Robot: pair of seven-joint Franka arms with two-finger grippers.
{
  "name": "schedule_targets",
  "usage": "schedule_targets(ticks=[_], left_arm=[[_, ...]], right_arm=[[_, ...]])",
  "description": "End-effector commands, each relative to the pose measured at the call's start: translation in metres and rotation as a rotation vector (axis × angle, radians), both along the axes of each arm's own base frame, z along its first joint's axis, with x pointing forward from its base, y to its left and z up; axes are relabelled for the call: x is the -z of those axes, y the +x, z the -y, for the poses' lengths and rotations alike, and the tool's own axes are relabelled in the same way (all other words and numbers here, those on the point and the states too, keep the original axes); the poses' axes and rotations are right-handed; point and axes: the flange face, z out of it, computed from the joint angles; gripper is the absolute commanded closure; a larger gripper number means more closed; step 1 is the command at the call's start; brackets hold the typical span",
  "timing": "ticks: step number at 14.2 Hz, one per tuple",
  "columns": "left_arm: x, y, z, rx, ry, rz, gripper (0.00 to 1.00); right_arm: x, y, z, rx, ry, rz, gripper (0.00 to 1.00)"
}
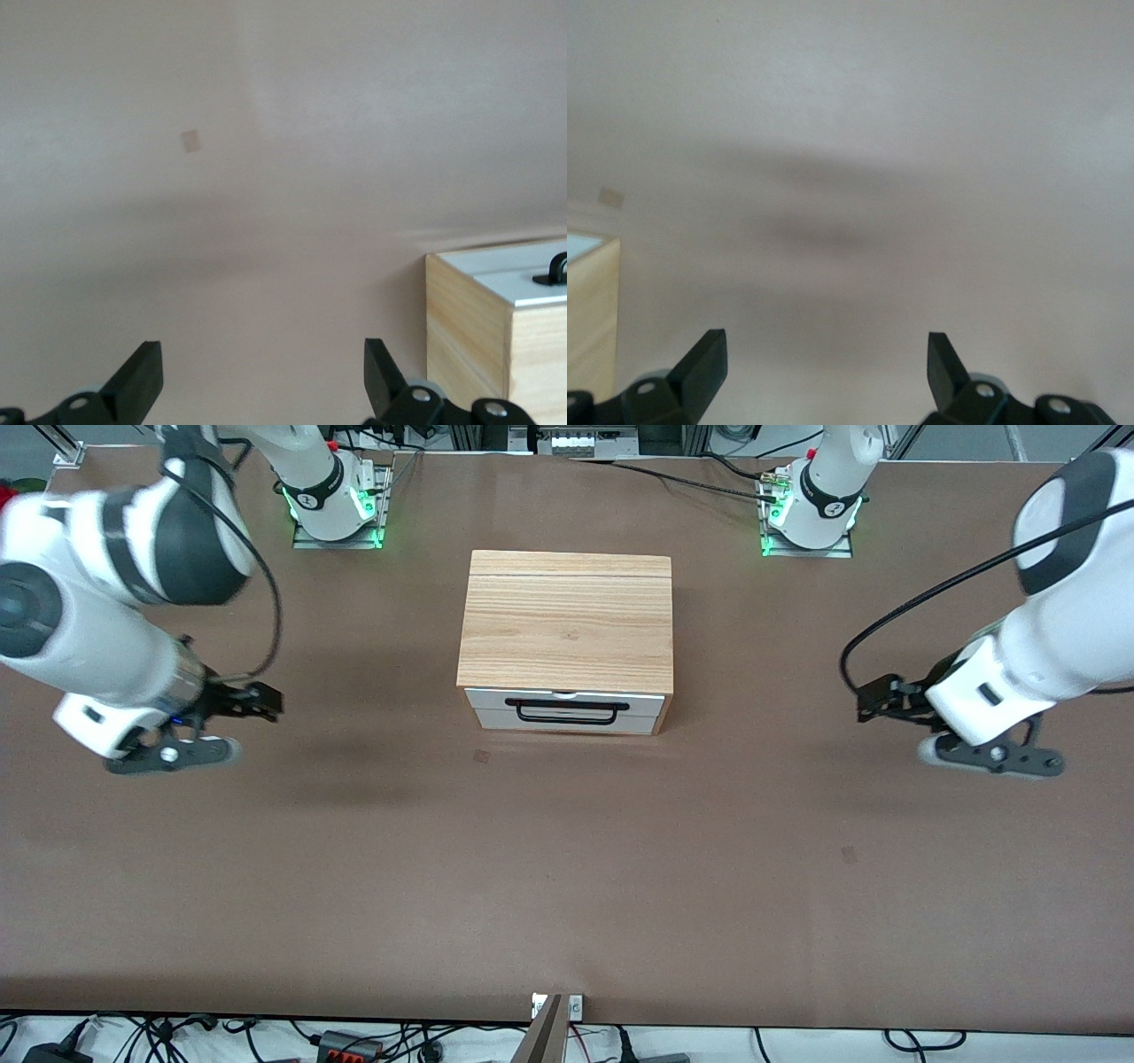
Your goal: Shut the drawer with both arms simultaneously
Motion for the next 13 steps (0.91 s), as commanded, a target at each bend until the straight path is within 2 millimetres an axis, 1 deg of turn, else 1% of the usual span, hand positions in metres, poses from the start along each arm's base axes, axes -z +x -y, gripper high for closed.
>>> schedule_targets(ticks=[1,2,3,4,5,6,8,9,10,11,12,13], left_arm=[[-0.038,-0.020,-0.029,-0.016,0.023,0.025,0.00],[-0.037,-0.021,-0.034,-0.020,0.042,0.023,0.00],[-0.035,-0.023,-0.033,-0.010,0.113,0.008,0.00],[-0.037,-0.025,-0.030,-0.003,0.126,0.009,0.00],[-0.039,-0.026,-0.023,0.003,0.099,0.011,0.00],[-0.038,-0.026,-0.019,0.001,0.073,0.008,0.00],[-0.038,-0.028,-0.014,-0.010,0.065,0.000,0.00],[-0.037,-0.029,-0.013,-0.008,0.066,-0.005,0.00],[-0.038,-0.030,-0.016,-0.013,0.066,-0.007,0.00],[-0.036,-0.035,-0.017,-0.014,0.068,-0.008,0.00],[-0.035,-0.045,-0.017,-0.012,0.069,-0.002,0.00],[-0.033,-0.057,-0.017,-0.011,0.071,0.003,0.00]], right_arm=[[-0.025,-0.004,0.021,-0.009,-0.008,-0.050,0.00],[-0.033,-0.006,0.025,-0.007,-0.012,-0.061,0.00],[-0.042,-0.009,0.024,-0.008,-0.014,-0.073,0.00],[-0.048,-0.012,0.031,0.005,-0.012,-0.089,0.00],[-0.051,-0.016,0.044,0.027,-0.002,-0.099,0.00],[-0.048,-0.019,0.053,0.040,0.004,-0.112,0.00],[-0.032,-0.029,0.075,0.065,0.022,-0.156,0.00],[-0.030,-0.032,0.080,0.067,0.040,-0.146,0.00],[-0.023,-0.033,0.083,0.069,0.062,-0.137,0.00],[-0.024,-0.040,0.083,0.068,0.083,-0.107,0.00],[-0.022,-0.046,0.084,0.061,0.101,-0.061,0.00],[-0.021,-0.055,0.090,0.066,0.111,-0.028,0.00]])
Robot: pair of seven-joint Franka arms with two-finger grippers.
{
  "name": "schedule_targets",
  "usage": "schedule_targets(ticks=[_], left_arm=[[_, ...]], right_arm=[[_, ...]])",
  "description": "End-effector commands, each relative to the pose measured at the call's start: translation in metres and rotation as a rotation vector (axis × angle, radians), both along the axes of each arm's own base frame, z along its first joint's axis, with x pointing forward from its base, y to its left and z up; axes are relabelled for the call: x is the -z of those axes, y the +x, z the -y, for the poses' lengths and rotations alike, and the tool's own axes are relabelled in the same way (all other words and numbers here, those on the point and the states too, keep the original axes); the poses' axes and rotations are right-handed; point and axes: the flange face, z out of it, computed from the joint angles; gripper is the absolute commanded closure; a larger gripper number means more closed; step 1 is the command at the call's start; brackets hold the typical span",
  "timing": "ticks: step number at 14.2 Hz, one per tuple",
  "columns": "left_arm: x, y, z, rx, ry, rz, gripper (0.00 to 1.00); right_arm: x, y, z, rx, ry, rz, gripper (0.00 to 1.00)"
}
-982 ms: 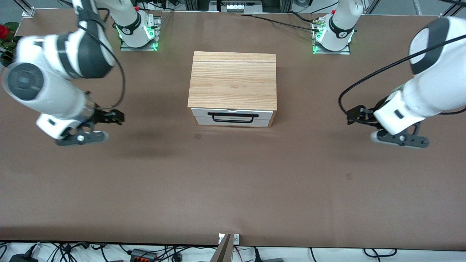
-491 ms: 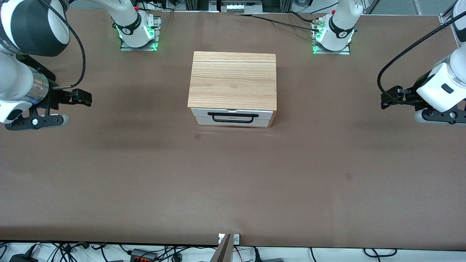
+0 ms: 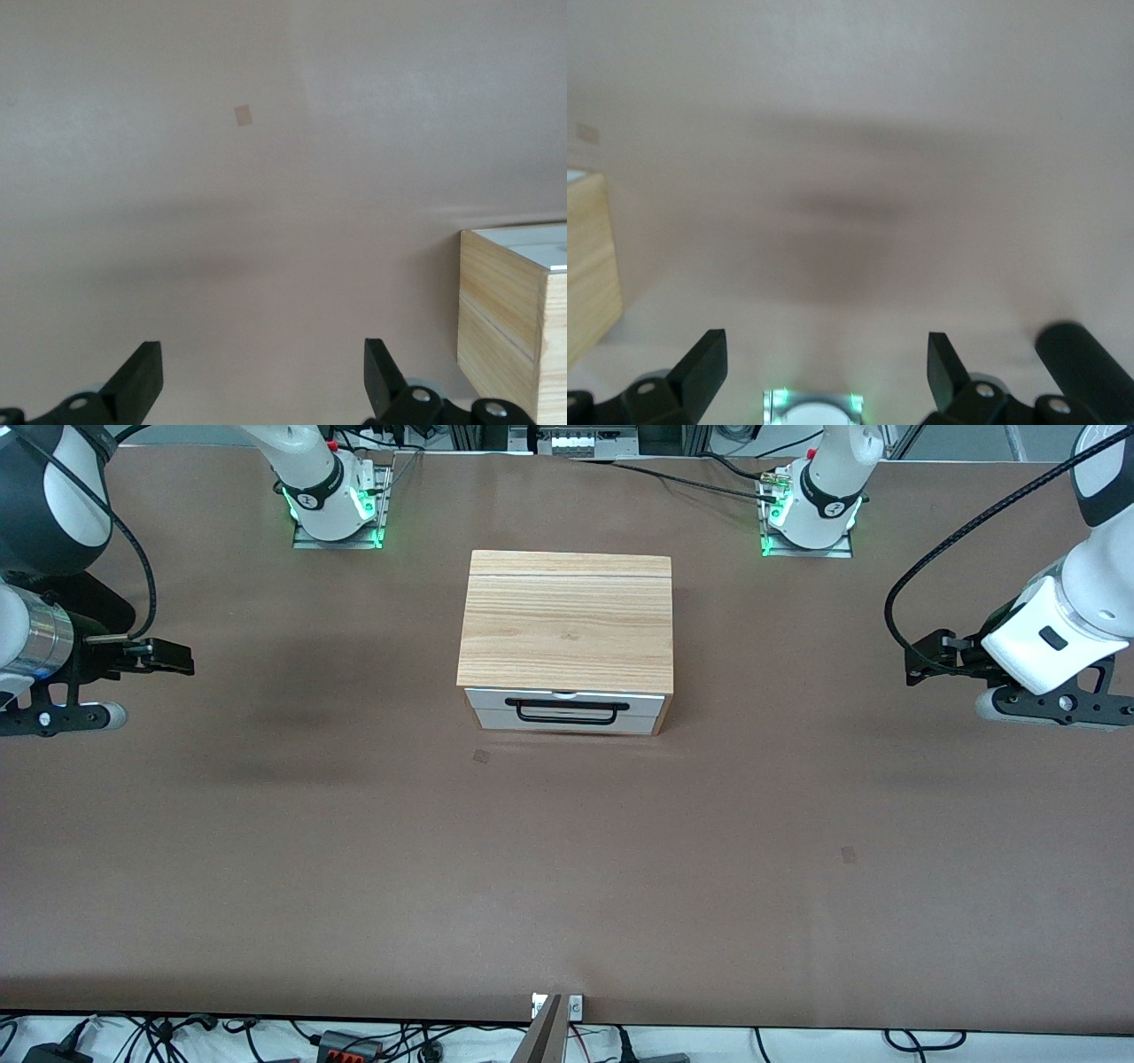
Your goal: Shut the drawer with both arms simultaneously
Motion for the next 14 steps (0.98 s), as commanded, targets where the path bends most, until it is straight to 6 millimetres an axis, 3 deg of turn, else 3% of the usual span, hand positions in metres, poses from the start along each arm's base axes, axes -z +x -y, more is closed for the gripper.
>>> schedule_targets(ticks=[1,4,8,11,14], left_arm=[[0.000,-0.041,0.001,-0.007,-0.002,0.015,0.00],[0.003,-0.048,0.001,-0.011,-0.005,0.037,0.00],[0.005,-0.049,0.004,-0.028,-0.001,0.023,0.00],[0.006,-0.050,0.005,-0.051,0.003,0.010,0.00],[0.006,-0.049,0.005,-0.051,0.003,0.010,0.00]], right_arm=[[-0.003,-0.039,0.002,-0.003,0.036,0.096,0.00],[-0.015,-0.052,-0.002,0.067,0.020,0.143,0.00],[-0.079,-0.067,0.007,0.115,0.009,0.248,0.00],[-0.073,-0.066,0.024,0.156,0.021,0.187,0.00],[-0.064,-0.060,0.027,0.165,0.034,0.178,0.00]])
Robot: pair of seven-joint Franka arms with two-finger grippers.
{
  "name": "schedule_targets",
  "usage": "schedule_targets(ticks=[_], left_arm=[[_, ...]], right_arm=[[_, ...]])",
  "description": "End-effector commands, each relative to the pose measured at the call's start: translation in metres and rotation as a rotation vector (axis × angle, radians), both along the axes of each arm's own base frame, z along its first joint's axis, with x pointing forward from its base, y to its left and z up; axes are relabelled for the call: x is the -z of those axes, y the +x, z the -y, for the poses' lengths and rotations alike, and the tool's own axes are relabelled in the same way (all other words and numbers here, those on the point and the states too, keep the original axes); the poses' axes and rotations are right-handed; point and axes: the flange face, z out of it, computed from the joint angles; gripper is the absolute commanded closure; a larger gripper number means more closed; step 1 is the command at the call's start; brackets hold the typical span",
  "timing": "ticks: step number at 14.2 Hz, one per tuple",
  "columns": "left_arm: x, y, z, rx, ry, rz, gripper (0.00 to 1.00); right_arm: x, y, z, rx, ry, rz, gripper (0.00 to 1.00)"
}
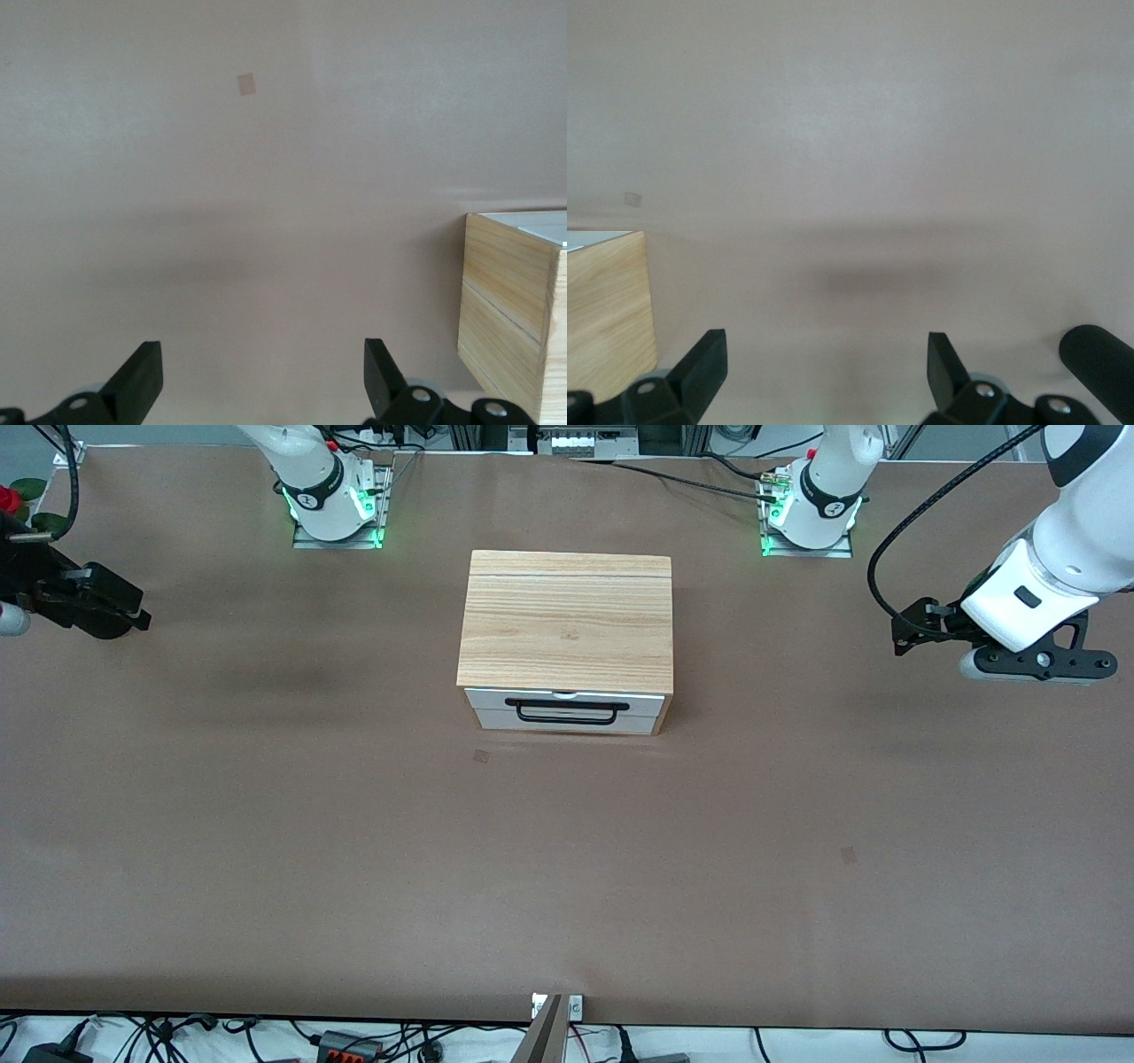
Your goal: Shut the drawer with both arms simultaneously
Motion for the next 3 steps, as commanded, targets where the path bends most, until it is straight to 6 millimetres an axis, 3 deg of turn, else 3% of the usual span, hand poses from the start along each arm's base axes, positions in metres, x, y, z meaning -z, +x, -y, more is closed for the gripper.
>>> schedule_targets(ticks=[1,3], left_arm=[[-0.0032,-0.0065,0.0028,-0.008,-0.009,0.001,0.00],[-0.0031,-0.0059,0.0020,-0.010,-0.009,0.001,0.00]], right_arm=[[0.0093,0.0102,-0.0047,0.006,0.011,-0.018,0.00],[0.0096,0.0196,-0.0029,0.001,0.009,-0.021,0.00]])
